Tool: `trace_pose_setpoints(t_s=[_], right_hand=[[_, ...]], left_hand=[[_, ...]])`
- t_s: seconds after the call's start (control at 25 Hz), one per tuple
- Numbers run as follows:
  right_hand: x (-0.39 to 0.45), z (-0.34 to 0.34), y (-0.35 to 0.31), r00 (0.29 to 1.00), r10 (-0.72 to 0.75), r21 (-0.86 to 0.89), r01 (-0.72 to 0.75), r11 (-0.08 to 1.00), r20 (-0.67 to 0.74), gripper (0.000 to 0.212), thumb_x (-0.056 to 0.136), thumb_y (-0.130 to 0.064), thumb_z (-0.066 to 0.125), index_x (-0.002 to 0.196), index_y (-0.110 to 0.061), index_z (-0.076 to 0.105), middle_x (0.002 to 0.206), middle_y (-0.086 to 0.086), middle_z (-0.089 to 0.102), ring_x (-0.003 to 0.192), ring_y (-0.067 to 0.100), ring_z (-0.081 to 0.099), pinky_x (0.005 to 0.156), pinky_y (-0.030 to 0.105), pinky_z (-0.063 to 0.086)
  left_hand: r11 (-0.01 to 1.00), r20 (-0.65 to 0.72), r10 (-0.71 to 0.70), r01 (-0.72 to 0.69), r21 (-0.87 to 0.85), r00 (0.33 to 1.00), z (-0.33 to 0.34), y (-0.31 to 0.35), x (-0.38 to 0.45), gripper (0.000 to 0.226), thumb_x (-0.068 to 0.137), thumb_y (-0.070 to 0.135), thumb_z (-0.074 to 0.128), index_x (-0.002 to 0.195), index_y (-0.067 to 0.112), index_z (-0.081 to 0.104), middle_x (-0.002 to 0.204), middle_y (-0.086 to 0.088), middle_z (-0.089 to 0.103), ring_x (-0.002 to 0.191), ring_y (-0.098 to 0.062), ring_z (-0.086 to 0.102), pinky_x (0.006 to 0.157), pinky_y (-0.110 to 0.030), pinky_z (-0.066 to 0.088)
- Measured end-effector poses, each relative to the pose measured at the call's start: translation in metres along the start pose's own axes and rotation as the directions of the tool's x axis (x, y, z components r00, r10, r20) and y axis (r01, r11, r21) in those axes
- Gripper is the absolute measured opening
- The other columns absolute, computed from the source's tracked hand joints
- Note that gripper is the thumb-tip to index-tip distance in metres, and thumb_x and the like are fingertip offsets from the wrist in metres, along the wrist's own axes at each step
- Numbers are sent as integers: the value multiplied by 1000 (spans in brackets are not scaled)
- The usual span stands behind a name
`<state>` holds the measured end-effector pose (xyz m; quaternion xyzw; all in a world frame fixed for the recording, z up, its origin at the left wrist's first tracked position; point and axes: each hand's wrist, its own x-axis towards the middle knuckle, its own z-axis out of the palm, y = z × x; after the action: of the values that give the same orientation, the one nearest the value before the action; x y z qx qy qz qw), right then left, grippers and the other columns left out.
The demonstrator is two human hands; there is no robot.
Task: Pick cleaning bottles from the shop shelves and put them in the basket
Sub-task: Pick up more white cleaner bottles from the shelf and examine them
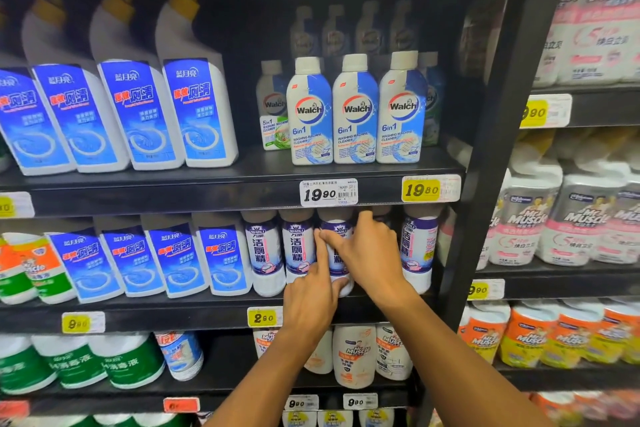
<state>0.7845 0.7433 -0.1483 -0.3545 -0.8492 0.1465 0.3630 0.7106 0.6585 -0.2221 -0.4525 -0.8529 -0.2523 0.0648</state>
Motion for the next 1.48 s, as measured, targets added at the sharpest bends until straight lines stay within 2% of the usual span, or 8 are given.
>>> trace_pose_setpoints(t_s=[0.16,0.28,0.44,0.84,1.04,1.24,1.36,1.48], right_hand=[[1,0,11,997,-5,-2,5,1000,83,57,88,-63,58,107,-9,53,107,13,71,103,38,64,85,41,48],[1,3,12,997,-50,-64,54,996,59,55,90,-63,56,108,-11,53,105,11,72,100,36,64,83,41,46],[3,4,10,996,-75,-89,78,993,38,56,89,-63,57,104,-9,54,100,13,71,96,38,64,75,40,44],[3,-28,49,979,164,282,-124,951,-122,24,93,-41,58,82,-23,45,68,-15,63,67,12,63,64,37,49],[23,-33,42,985,159,162,-169,972,74,56,82,-63,60,58,-13,60,55,-3,63,57,19,59,57,35,48],[35,-36,43,967,193,17,-198,980,168,53,79,-59,66,55,-13,59,69,9,68,74,31,65,62,31,43],[31,-42,47,982,163,73,-170,983,97,52,72,-60,73,59,-10,62,70,9,70,71,30,65,62,34,51],[22,-48,50,991,126,105,-130,986,51,54,67,-63,75,61,-11,61,61,1,65,62,24,64,55,33,51]], left_hand=[[999,-1,31,-31,-42,1000,1,-2,1,96,100,51,42,133,40,-48,131,-4,60,103,-24,66,79,-36,48],[999,-1,47,-47,-12,999,4,-4,-2,98,101,48,41,118,46,-56,119,-3,67,95,-25,68,78,-38,52],[1000,-14,20,-20,21,1000,6,-4,-1,93,101,47,40,131,38,-48,111,-7,70,87,-28,69,73,-40,53],[1000,-34,-9,9,20,999,10,-8,-2,91,100,48,43,146,31,-34,114,-2,69,85,-23,68,71,-37,54],[981,-96,-2,-16,-192,995,7,-12,-14,74,96,47,51,152,36,3,98,16,62,72,-6,63,66,-26,50],[737,41,-37,55,-674,998,-2,-12,-6,28,92,27,62,120,30,59,96,10,63,85,-4,60,78,-18,51],[640,133,-43,129,-757,990,-8,-4,-5,19,90,17,65,105,30,63,98,-1,67,88,-9,61,81,-16,49],[642,178,-64,177,-746,982,-8,4,-9,25,88,15,69,111,25,62,103,0,64,93,-10,60,86,-18,48]])
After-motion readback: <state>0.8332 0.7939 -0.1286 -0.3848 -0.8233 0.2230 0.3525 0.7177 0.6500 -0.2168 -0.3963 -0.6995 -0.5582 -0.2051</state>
